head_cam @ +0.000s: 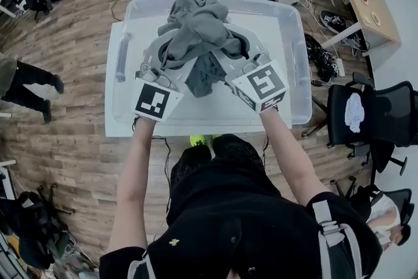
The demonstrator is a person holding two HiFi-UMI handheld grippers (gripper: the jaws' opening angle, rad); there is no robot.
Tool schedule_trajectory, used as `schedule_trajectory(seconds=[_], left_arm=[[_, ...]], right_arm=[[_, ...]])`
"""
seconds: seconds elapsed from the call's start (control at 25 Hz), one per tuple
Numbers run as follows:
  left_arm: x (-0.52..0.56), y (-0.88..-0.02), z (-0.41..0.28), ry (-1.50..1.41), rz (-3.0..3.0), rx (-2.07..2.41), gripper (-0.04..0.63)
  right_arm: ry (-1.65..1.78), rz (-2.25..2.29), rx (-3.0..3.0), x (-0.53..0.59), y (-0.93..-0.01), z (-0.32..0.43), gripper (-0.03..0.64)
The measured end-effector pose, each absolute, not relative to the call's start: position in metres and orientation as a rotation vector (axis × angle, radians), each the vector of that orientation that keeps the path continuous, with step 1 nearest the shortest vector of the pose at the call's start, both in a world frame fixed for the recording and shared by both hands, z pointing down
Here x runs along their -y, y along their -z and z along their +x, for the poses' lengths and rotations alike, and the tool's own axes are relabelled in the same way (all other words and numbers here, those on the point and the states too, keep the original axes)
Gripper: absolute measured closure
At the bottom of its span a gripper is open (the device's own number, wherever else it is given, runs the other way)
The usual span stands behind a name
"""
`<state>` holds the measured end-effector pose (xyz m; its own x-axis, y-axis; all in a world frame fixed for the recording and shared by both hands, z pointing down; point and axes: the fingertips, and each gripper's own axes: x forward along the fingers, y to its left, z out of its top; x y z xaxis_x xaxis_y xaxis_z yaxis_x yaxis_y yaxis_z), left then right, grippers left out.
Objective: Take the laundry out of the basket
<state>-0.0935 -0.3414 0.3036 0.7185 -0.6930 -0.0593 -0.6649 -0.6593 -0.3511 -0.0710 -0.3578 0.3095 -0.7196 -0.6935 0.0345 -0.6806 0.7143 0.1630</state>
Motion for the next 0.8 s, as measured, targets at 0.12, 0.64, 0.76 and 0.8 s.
schedule_trajectory(seconds=[0.12, 0.64, 0.76, 0.8], left_arm=[[0.325, -0.297, -0.085, 0.113, -2.555, -1.055, 0.488], [0.257, -0.246, -0.049, 0.122, -2.438, -1.12, 0.489], [0.239, -0.235, -0.044, 0.129, -2.413, -1.138, 0.489], [0.233, -0.23, -0.042, 0.135, -2.398, -1.141, 0.489]], right_arm=[[0.223, 1.141, 2.829, 0.341, -0.304, -0.063, 0.517], [0.341, 1.133, 2.922, 0.274, -0.249, -0.025, 0.517], [0.38, 1.119, 2.946, 0.257, -0.237, -0.018, 0.517], [0.387, 1.117, 2.959, 0.251, -0.232, -0.016, 0.517]])
